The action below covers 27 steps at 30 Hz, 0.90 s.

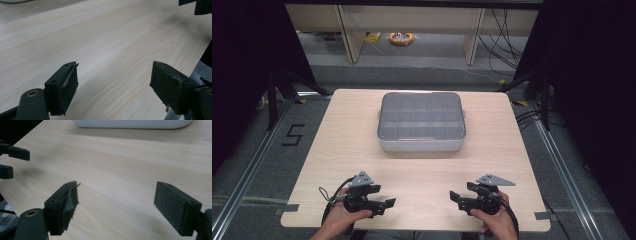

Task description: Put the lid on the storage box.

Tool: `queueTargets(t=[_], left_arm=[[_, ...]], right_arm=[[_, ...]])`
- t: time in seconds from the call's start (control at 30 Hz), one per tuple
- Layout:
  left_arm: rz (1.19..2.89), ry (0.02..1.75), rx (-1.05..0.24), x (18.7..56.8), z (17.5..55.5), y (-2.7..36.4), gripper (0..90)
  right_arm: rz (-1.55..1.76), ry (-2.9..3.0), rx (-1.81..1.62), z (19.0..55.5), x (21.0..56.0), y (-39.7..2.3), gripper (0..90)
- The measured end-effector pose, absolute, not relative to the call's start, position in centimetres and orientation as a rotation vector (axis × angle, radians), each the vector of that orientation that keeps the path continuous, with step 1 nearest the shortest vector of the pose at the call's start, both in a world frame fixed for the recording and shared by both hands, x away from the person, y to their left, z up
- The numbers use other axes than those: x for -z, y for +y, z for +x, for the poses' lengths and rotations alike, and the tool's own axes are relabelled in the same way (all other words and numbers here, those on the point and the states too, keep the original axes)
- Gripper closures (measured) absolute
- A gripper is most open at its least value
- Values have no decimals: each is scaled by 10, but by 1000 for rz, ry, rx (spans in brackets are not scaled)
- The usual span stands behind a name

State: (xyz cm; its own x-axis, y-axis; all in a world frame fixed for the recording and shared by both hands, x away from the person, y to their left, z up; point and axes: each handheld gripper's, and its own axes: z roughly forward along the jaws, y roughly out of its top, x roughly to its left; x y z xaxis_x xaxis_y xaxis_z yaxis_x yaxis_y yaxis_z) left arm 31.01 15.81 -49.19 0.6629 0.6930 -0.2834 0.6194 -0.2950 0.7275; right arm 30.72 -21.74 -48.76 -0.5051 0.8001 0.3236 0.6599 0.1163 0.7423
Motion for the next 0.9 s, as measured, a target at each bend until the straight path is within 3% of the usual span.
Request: queueTargets(t=[0.2, 0.9], left_arm=[[2022, 1005, -89, 494, 303, 159, 152], [2072, 970, -131, 501, 278, 159, 153]], right_arm=[[1456, 2237, -1338, 300, 488, -220, 159], [1387, 2320, -1311, 269, 498, -219, 160]])
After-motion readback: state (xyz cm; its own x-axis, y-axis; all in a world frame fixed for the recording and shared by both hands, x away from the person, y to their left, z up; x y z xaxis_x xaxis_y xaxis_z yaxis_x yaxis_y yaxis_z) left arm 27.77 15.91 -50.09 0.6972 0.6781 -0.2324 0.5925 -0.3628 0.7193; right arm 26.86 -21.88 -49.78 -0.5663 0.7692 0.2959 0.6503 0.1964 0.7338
